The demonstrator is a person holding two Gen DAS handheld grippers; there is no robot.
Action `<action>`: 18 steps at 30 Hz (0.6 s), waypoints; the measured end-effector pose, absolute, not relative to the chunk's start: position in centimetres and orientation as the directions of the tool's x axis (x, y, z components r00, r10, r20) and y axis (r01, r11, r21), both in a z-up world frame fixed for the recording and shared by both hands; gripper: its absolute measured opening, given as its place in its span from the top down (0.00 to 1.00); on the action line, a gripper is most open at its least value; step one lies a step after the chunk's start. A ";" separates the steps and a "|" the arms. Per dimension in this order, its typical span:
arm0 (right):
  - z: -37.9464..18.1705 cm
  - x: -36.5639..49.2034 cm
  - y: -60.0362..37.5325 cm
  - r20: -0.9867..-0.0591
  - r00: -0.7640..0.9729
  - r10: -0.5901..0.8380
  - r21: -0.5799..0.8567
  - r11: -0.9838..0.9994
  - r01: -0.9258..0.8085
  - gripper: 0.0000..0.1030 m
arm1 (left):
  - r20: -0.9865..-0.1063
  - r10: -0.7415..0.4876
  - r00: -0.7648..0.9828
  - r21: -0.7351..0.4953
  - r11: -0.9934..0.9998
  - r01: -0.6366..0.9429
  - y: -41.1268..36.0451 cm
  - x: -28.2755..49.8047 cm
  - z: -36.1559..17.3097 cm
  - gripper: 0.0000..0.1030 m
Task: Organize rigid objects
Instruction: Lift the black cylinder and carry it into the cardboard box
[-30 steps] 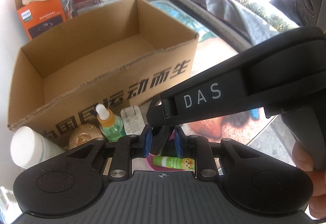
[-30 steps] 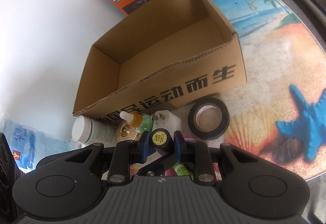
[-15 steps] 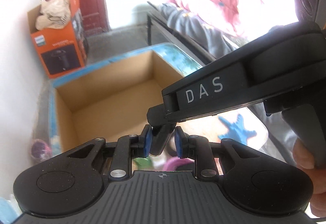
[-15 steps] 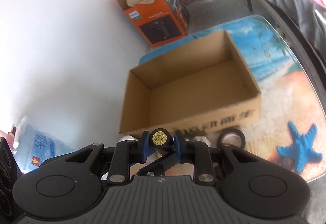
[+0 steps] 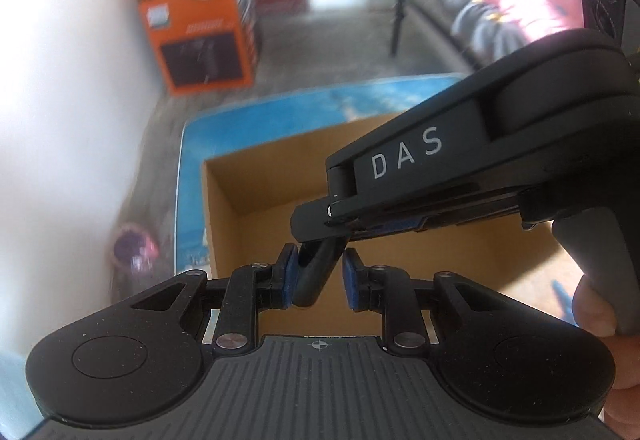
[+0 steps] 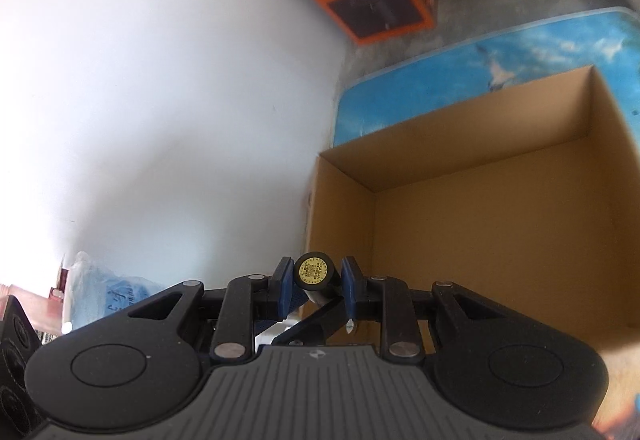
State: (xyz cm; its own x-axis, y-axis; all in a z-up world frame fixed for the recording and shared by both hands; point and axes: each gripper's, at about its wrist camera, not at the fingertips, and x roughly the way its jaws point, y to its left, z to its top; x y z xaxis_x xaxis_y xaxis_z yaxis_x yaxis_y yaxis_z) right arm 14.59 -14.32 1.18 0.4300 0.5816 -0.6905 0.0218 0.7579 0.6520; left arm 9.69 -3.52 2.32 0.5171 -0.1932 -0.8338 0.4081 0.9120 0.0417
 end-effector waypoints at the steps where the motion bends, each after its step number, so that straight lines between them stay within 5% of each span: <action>1: 0.4 15.7 -14.2 -0.697 0.400 0.594 0.659 0.752 0.032 0.73 | -0.848 -0.179 0.499 0.037 0.919 0.392 -3.5 10.7 1.8 0.78; 18: -13.1 27.1 -11.8 -0.724 0.095 0.684 0.690 0.716 0.104 0.74 | -0.923 -0.052 0.381 0.039 0.973 0.227 -3.3 17.5 -2.8 0.77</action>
